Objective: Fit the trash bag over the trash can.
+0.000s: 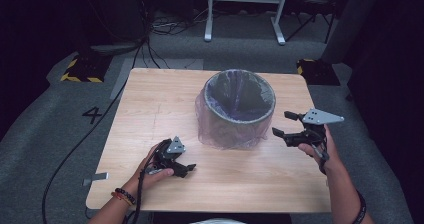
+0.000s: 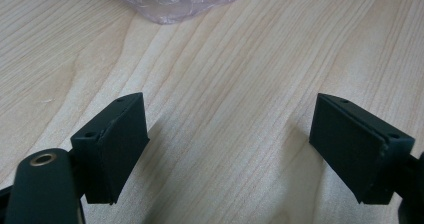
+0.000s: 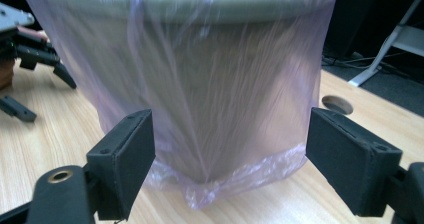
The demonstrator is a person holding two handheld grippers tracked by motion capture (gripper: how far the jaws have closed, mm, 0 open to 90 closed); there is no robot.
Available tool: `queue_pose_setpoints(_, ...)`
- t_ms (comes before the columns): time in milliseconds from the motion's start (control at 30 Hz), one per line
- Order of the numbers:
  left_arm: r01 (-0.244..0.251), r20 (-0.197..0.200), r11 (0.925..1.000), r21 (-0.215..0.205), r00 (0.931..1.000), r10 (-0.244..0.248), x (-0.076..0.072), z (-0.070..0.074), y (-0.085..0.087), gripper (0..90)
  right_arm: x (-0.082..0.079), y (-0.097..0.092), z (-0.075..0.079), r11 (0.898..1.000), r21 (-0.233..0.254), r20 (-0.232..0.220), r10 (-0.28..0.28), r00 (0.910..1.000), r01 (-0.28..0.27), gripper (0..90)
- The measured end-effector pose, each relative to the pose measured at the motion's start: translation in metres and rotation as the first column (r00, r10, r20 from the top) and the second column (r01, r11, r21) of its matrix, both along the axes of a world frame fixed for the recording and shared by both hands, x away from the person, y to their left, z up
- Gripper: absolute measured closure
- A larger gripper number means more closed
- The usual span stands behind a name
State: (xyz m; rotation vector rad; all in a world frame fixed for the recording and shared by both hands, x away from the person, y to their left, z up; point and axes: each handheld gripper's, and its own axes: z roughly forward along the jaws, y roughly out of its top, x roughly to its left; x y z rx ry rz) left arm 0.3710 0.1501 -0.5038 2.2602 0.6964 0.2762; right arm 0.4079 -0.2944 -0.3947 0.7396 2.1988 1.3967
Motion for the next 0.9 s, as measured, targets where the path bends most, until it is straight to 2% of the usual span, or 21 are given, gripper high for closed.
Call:
queue_pose_setpoints(133,0.002,0.000,1.0000,0.000,1.0000,-0.002,0.000,0.000,0.000,15.1,0.003,0.002,0.010,0.999,-0.015,0.012,-0.032,0.9994,0.032,20.2)
queue_pose_setpoints(367,0.006,0.001,1.0000,0.001,1.0000,-0.006,0.001,0.000,0.000,14.8,0.007,0.005,0.026,0.999,0.014,0.036,-0.043,0.9984,0.043,20.2)
queue_pose_setpoints(900,0.005,0.001,1.0000,0.001,1.0000,-0.005,0.001,0.000,0.000,14.8,0.011,0.011,0.057,0.997,0.000,0.075,-0.073,0.9945,0.073,21.2)
